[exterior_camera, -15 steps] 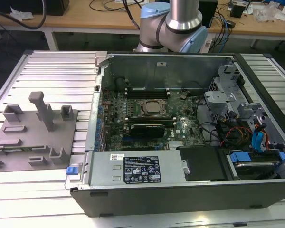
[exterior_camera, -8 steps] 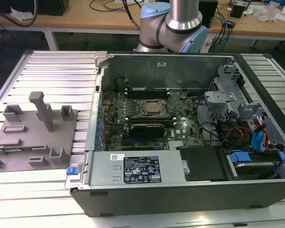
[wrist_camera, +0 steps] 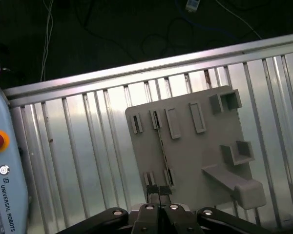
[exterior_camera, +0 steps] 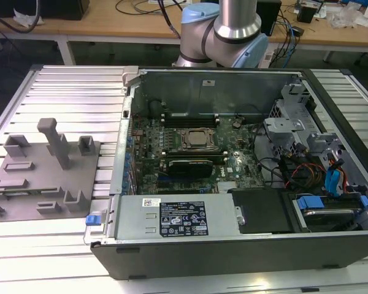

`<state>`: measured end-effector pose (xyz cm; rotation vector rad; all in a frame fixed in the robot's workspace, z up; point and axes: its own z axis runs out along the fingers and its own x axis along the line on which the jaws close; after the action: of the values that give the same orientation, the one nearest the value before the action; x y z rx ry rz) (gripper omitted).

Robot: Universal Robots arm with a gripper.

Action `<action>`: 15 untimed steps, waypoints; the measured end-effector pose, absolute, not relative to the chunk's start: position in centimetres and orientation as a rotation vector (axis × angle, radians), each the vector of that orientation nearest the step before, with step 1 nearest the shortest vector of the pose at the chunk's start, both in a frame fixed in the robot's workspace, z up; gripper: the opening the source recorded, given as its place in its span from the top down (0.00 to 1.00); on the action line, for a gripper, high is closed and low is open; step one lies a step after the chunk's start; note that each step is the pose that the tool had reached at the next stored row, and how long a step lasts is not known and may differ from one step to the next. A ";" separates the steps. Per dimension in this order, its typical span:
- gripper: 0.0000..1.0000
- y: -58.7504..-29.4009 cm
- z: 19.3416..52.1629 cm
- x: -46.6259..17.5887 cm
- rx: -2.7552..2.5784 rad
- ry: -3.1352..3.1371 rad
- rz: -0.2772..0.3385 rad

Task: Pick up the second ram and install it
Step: 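Pick up the second ram and move it above second insertion slot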

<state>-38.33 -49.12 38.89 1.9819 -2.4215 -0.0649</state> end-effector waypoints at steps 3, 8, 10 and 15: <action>0.71 -49.1 38.9 -38.3 1.985 -2.419 -0.065; 0.64 -49.1 38.4 -38.3 2.079 -2.337 -0.064; 0.64 -49.1 37.7 -38.3 2.080 -2.335 -0.064; 0.64 -49.1 36.6 -38.1 2.113 -2.306 -0.065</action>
<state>-38.15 -49.12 36.57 2.1132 -2.3058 -0.0653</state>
